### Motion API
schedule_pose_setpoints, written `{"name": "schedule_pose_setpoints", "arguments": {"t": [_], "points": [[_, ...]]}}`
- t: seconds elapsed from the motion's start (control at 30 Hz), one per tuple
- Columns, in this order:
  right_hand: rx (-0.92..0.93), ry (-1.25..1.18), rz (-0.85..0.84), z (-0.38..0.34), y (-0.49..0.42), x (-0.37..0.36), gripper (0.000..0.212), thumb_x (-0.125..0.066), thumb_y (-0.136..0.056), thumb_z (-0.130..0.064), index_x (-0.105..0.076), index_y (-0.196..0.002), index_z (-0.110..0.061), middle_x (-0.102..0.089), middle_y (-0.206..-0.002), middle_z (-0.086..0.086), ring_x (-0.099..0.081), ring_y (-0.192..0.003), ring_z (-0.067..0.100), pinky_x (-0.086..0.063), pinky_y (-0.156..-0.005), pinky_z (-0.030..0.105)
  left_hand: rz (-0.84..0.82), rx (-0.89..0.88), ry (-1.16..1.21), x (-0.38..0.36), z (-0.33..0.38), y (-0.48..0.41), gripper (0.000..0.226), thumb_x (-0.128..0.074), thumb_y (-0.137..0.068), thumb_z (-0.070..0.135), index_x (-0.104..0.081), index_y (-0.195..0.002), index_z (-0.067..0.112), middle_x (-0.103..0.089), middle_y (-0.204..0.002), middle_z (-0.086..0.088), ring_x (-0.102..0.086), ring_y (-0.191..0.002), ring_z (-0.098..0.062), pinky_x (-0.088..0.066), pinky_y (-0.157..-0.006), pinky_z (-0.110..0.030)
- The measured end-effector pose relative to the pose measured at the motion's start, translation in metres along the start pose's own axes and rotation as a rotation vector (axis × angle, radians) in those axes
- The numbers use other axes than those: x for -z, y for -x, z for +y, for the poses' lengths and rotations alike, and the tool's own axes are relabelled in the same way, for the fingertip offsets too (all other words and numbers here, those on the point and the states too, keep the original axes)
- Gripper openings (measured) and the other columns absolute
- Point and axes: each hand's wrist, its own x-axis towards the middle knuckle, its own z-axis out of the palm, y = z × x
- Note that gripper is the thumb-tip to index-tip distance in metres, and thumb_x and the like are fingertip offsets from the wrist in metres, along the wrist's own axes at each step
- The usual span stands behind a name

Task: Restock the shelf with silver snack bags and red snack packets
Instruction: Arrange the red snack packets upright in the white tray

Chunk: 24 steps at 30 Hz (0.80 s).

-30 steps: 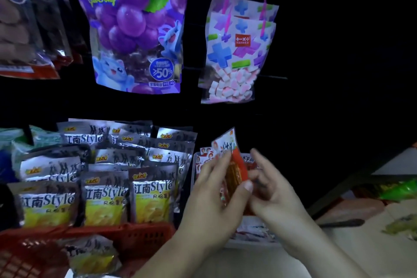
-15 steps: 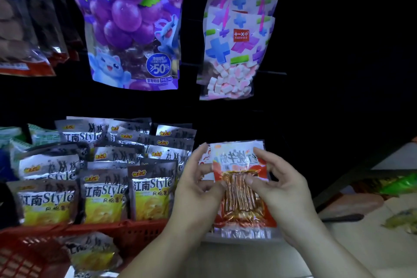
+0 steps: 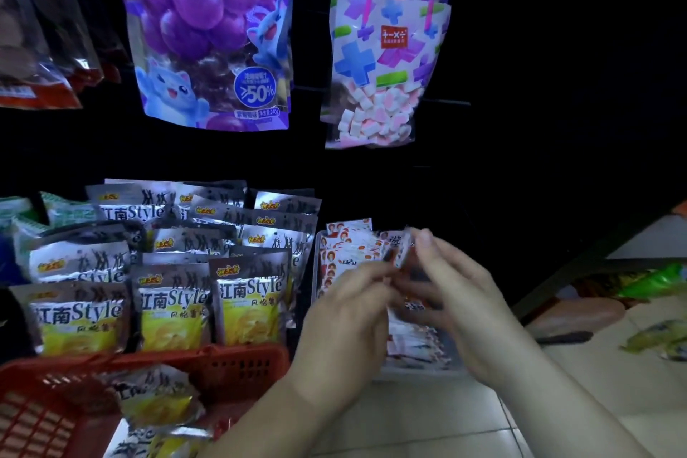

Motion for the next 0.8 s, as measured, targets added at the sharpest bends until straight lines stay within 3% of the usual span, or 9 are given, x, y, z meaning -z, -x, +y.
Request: {"name": "schedule_pose_setpoints", "arguments": {"t": [0.07, 0.13, 0.23, 0.3, 0.37, 0.47, 0.57, 0.63, 0.8], "points": [[-0.021, 0.008, 0.023, 0.003, -0.001, -0.002, 0.029, -0.074, -0.09, -0.033, -0.072, -0.119, -0.03, -0.077, -0.109, 0.008, -0.074, -0.093, 0.023, -0.061, -0.076, 0.046, -0.073, -0.09, -0.054, -0.005, 0.007, 0.008, 0.022, -0.057, -0.082, 0.002, -0.063, -0.087, 0.022, -0.064, -0.13, 0.011, -0.064, -0.106, -0.019, -0.055, -0.077, -0.036], [0.019, 0.1, 0.191, 0.007, -0.003, 0.003, 0.03, -0.069, -0.096, -0.008, -0.072, -0.114, -0.031, -0.078, -0.103, 0.009, -0.075, -0.084, 0.024, -0.062, -0.074, 0.048, -0.097, -0.051, 0.081, -0.01, 0.008, 0.014, 0.021, -0.059, -0.089, 0.001, -0.066, -0.095, 0.02, -0.062, -0.136, 0.01, -0.062, -0.119, -0.012, -0.054, -0.091, -0.032], [0.02, 0.085, 0.287, 0.006, -0.006, 0.015, 0.045, -0.062, -0.097, 0.003, -0.07, -0.114, -0.037, -0.078, -0.103, 0.0, -0.075, -0.078, 0.026, -0.061, -0.072, 0.049, -0.022, 0.205, 0.172, -0.01, -0.007, 0.02, 0.023, -0.067, -0.091, 0.014, -0.063, -0.109, 0.028, -0.053, -0.14, 0.01, -0.052, -0.129, -0.004, -0.046, -0.1, -0.024], [0.054, 0.094, 0.29, 0.003, -0.008, 0.021, 0.048, -0.062, -0.097, 0.004, -0.07, -0.116, -0.039, -0.076, -0.105, -0.007, -0.076, -0.08, 0.025, -0.062, -0.069, 0.046, -0.058, 0.447, 0.301, -0.008, -0.014, 0.018, 0.032, -0.072, -0.089, 0.016, -0.061, -0.107, 0.039, -0.058, -0.131, 0.0, -0.063, -0.106, -0.007, -0.052, -0.085, -0.022], [0.059, 0.082, 0.29, 0.001, -0.009, 0.023, 0.047, -0.06, -0.099, 0.004, -0.069, -0.119, -0.037, -0.076, -0.099, -0.007, -0.075, -0.073, 0.021, -0.061, -0.062, 0.04, -0.071, 0.703, 0.603, -0.01, -0.012, 0.013, 0.039, -0.073, -0.088, 0.001, -0.066, -0.098, 0.037, -0.068, -0.108, -0.012, -0.068, -0.077, -0.012, -0.057, -0.066, -0.027], [-0.021, 0.051, 0.272, 0.004, -0.011, 0.03, 0.046, -0.063, -0.097, 0.004, -0.067, -0.124, -0.032, -0.077, -0.093, 0.0, -0.072, -0.062, 0.015, -0.055, -0.048, 0.029, -0.004, 0.867, 0.774, -0.016, -0.018, 0.013, 0.037, -0.069, -0.086, -0.012, -0.072, -0.089, 0.025, -0.076, -0.101, -0.006, -0.075, -0.086, -0.024, -0.063, -0.074, -0.046], [-0.026, 0.184, 0.231, 0.003, -0.015, 0.036, 0.048, -0.073, -0.087, 0.007, -0.066, -0.118, -0.029, -0.075, -0.105, 0.007, -0.074, -0.07, 0.014, -0.056, -0.052, 0.026, 0.008, 0.863, 0.707, -0.024, -0.025, 0.017, 0.04, -0.065, -0.087, -0.012, -0.072, -0.086, 0.027, -0.075, -0.103, -0.005, -0.073, -0.092, -0.027, -0.062, -0.07, -0.04], [0.039, 0.303, 0.24, -0.001, -0.026, 0.042, 0.034, -0.072, -0.088, 0.009, -0.069, -0.101, -0.022, -0.076, -0.094, 0.006, -0.073, -0.067, 0.009, -0.056, -0.054, 0.023, -0.012, 0.863, 0.623, -0.03, -0.035, 0.02, 0.041, -0.062, -0.088, -0.013, -0.072, -0.083, 0.027, -0.073, -0.101, -0.004, -0.072, -0.089, -0.027, -0.062, -0.07, -0.036], [0.202, 0.531, 0.171, 0.009, -0.085, 0.067, 0.015, -0.064, -0.099, -0.012, -0.068, -0.086, -0.018, -0.071, -0.08, 0.007, -0.068, -0.074, 0.02, -0.051, -0.063, 0.03, -0.148, 0.767, 0.336, -0.05, -0.066, 0.01, 0.031, -0.062, -0.093, 0.002, -0.067, -0.093, 0.033, -0.066, -0.11, 0.014, -0.064, -0.093, -0.003, -0.053, -0.076, -0.026]]}}
